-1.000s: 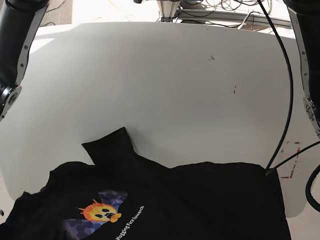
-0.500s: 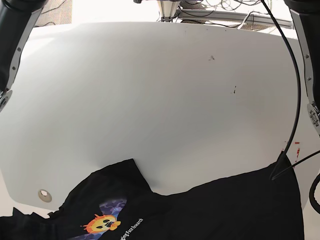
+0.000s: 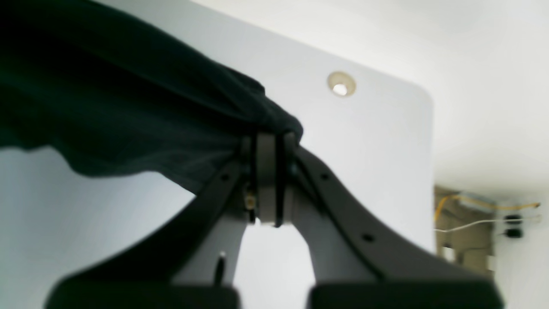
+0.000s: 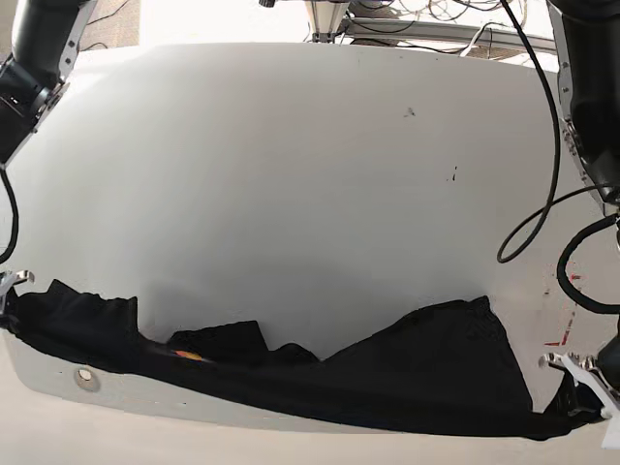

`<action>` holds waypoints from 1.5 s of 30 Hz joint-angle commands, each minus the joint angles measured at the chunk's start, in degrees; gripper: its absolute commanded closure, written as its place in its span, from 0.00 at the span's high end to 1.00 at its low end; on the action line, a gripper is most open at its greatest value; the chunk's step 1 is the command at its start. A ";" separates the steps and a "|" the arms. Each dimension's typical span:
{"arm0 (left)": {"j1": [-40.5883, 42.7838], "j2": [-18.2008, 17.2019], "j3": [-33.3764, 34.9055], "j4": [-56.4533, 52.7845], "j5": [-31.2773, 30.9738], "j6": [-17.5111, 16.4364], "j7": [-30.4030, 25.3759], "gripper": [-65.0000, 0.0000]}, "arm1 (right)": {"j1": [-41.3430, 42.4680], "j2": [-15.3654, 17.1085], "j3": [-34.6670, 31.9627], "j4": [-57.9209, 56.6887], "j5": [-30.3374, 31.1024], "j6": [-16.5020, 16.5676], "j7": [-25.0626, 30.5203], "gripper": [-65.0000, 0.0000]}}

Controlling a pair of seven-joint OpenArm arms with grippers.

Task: Layout the t-shirt on the table in an organized manner, then fold the t-shirt properly
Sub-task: 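Lift the t-shirt with both grippers and swing it up off the table, then lay the t-shirt flat with both grippers holding its hem corners apart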

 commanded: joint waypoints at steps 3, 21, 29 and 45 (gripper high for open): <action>11.48 -0.89 -5.38 4.86 -1.19 0.22 -1.60 0.00 | -15.70 -3.97 7.53 5.71 2.63 0.08 -0.28 0.00; 45.95 -0.80 -12.24 4.95 -6.55 0.22 -1.60 0.00 | -40.76 -18.83 10.34 12.13 2.80 0.08 -0.28 0.00; 53.51 -2.39 -12.42 4.86 -6.38 0.22 -1.60 0.00 | -46.21 -20.41 10.34 12.31 2.72 0.08 -0.28 0.00; 44.89 -2.91 -11.89 6.27 -6.38 0.31 -1.87 0.00 | -38.91 -19.35 10.17 12.04 2.54 0.08 -0.28 0.00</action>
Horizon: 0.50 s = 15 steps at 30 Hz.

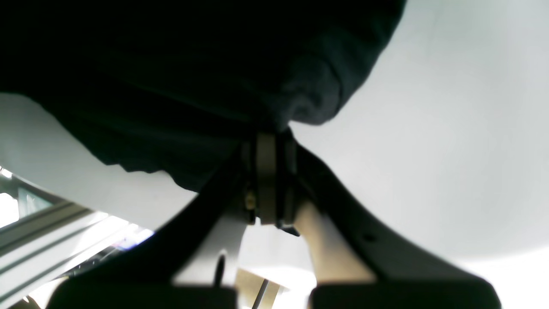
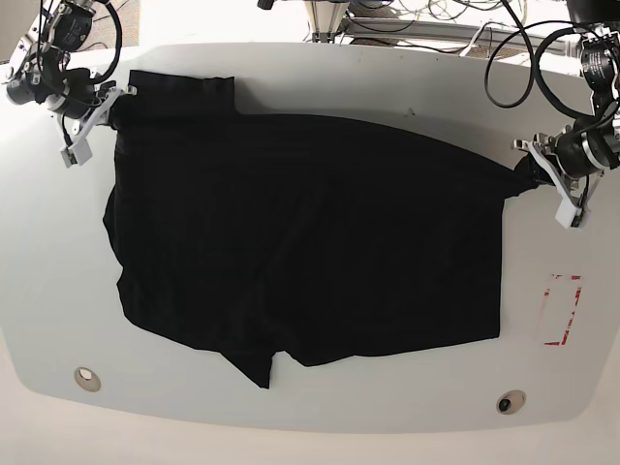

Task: Layout the t-shirt on the table in an organized manner, then fold the t-shirt properly
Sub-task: 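Lay the t-shirt flat with both grippers holding its hem corners apart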

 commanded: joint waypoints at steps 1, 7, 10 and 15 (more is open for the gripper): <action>-5.91 -1.21 -0.46 2.18 -1.31 -0.17 -2.32 0.00 | 5.62 2.96 0.18 1.07 1.49 0.08 1.73 0.00; -18.31 -1.30 1.30 2.01 -1.13 -0.17 -2.15 0.00 | 13.53 5.51 -0.79 -0.95 1.49 0.08 1.73 0.00; -23.23 -1.38 2.53 1.92 -1.13 -0.17 -2.06 0.00 | 17.75 8.15 -2.99 -3.33 1.49 0.08 1.73 0.00; -29.74 -1.47 2.71 1.83 -1.04 -0.17 -2.06 0.00 | 24.26 9.73 -4.22 -6.58 1.49 0.08 1.95 0.00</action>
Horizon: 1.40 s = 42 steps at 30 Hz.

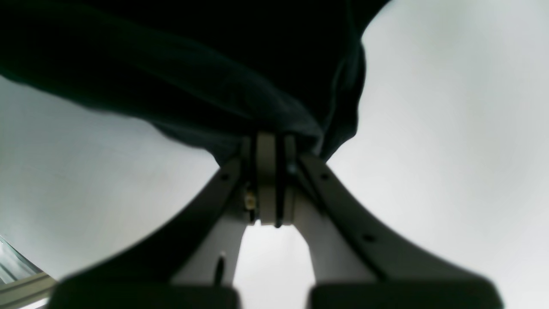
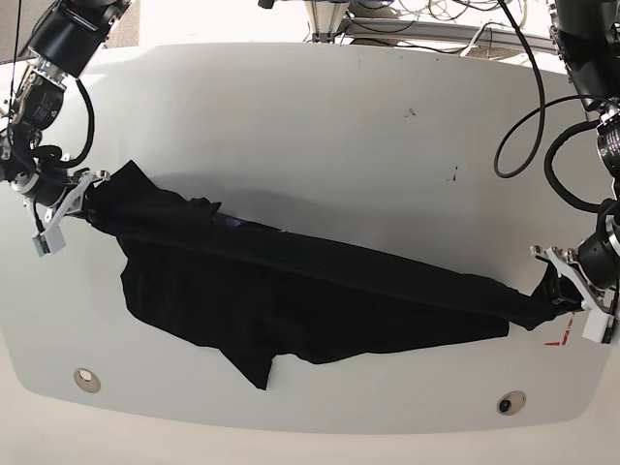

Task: Layout the t-shirt on the table in an organized manner, then fold the t-shirt properly
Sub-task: 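Lay the t-shirt flat with both grippers holding its hem corners apart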

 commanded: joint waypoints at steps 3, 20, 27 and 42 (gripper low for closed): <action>-7.90 -1.05 -0.33 0.67 -0.04 0.23 -1.51 0.01 | 8.78 3.97 0.26 -3.29 0.62 0.03 1.36 0.00; -41.66 1.41 9.25 -9.61 5.24 0.23 -1.51 0.01 | 49.75 13.47 -18.29 -25.62 0.62 0.03 4.00 0.00; -63.20 1.23 14.88 -20.34 5.32 0.23 -1.78 0.01 | 73.75 17.69 -30.59 -32.92 0.62 0.03 4.18 0.00; -59.86 -1.49 15.14 -17.53 0.58 0.14 -1.60 0.01 | 62.32 26.83 -29.54 -29.31 12.31 0.03 1.14 0.00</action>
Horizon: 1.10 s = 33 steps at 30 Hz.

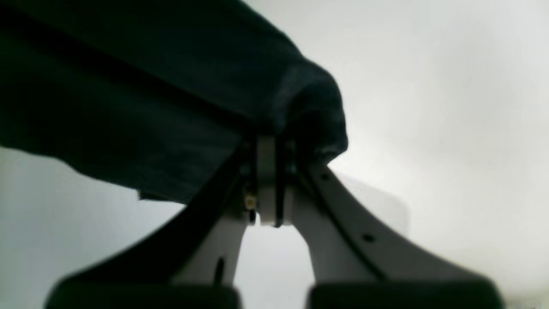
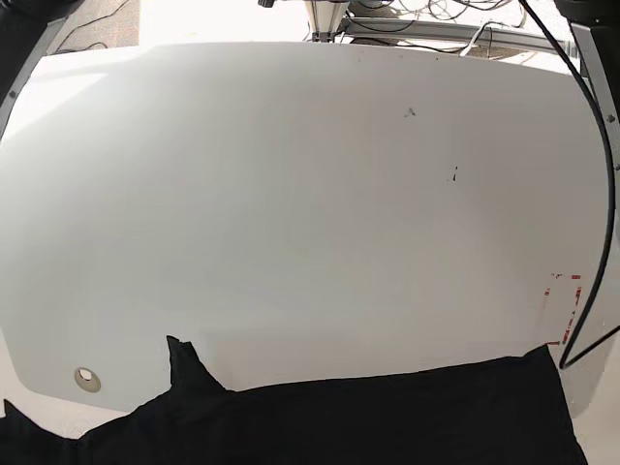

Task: Layout the t-shirt on the table in an organized manner, then fold the t-shirt properly
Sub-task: 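Lay the t-shirt flat with both grippers holding its hem corners apart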

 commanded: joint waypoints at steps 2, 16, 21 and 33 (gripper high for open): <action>6.39 -1.28 -3.91 4.74 -2.05 0.27 -1.30 0.01 | -14.59 3.21 7.27 4.82 3.14 -0.10 0.20 0.00; 46.92 -0.92 -15.95 17.48 -2.58 0.18 1.25 0.01 | -66.63 -5.23 35.57 24.86 6.22 -0.10 0.20 0.00; 60.29 2.06 -17.45 18.63 -2.67 0.18 1.34 0.01 | -77.10 -10.86 36.01 28.91 6.04 -0.10 0.20 0.00; 85.87 5.93 -24.04 18.89 -2.58 0.18 1.17 0.00 | -90.37 -22.37 35.75 32.60 5.25 -0.10 0.20 0.00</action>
